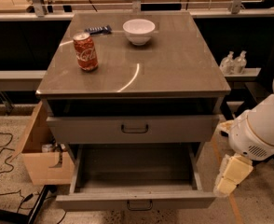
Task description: Close middle drawer
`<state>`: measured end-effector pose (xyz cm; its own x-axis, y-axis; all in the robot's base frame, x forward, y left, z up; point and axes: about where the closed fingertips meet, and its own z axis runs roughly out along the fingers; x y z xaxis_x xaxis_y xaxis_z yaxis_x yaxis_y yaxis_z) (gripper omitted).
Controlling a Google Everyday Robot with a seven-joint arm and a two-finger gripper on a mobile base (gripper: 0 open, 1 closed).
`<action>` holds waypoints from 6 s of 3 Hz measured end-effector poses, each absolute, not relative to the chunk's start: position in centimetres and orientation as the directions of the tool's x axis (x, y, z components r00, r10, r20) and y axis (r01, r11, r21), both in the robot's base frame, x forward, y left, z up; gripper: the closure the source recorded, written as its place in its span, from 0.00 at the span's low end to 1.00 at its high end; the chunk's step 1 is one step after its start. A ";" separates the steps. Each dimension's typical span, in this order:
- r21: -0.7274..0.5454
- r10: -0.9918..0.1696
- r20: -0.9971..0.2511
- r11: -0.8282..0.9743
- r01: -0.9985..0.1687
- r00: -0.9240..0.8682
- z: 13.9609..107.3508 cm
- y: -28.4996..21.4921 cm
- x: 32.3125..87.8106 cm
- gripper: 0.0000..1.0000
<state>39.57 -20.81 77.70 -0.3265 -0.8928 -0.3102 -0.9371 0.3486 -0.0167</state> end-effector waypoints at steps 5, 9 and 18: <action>0.291 -0.875 -0.320 0.275 -0.916 -0.364 59.9 -19.0 36.7 0.15; 0.321 -0.874 -0.361 0.211 -0.923 -0.325 52.1 -16.2 34.1 1.00; 0.039 -0.911 -0.366 0.187 -0.982 -0.188 40.5 -16.7 42.9 1.00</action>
Offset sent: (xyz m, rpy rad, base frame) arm 0.0044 -0.0043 -0.0827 -0.0045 0.2199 0.0384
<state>42.94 -16.75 40.54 -0.1881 -0.9113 -0.3663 -0.9816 0.1869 0.0391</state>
